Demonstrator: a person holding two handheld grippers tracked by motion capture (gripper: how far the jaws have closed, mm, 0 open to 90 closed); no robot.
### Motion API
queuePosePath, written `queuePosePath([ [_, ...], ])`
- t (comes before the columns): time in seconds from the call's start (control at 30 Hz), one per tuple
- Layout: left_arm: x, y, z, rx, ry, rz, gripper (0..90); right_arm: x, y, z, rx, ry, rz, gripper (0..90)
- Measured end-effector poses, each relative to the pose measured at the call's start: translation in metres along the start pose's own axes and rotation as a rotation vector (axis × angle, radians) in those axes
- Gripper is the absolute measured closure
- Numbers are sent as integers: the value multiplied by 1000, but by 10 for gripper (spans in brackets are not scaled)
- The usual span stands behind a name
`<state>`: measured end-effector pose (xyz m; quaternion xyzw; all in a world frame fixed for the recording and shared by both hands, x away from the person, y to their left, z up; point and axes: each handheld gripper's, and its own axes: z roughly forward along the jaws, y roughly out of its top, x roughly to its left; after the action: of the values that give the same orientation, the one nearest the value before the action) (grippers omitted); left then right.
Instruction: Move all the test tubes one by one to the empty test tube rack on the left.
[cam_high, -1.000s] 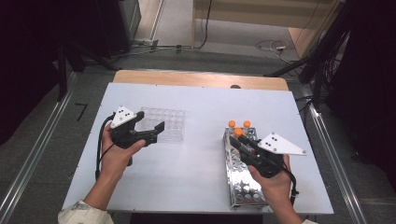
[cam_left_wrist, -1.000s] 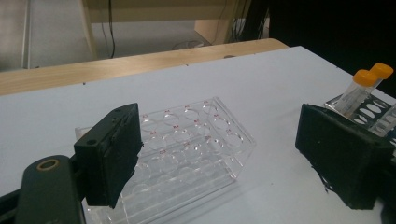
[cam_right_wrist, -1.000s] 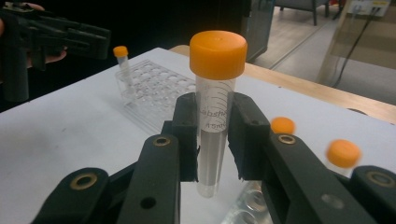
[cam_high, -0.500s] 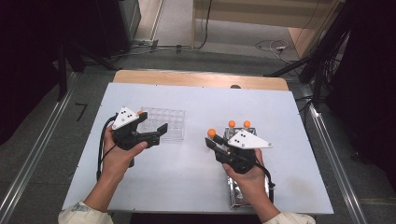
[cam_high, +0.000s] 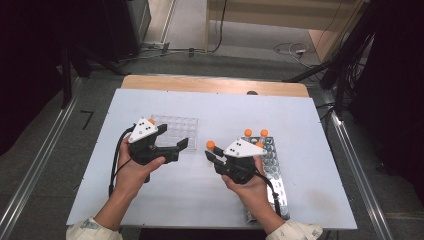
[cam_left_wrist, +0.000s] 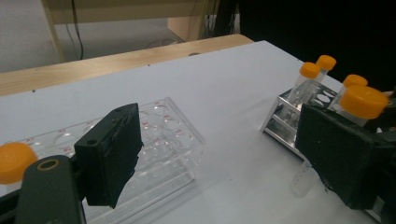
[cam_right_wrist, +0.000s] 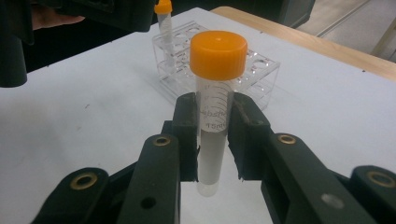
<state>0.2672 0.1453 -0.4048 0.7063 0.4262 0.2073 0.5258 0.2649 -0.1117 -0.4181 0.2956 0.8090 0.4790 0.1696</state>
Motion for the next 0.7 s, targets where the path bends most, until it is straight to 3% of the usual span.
queuePosePath([
  [0.33, -22, -2, 8, 13, -103, 20, 191, 4, 0, 13, 35, 13, 2, 712],
  [0.7, -34, -7, 14, 32, -153, 63, 284, 13, -2, 21, 54, 37, -13, 711],
])
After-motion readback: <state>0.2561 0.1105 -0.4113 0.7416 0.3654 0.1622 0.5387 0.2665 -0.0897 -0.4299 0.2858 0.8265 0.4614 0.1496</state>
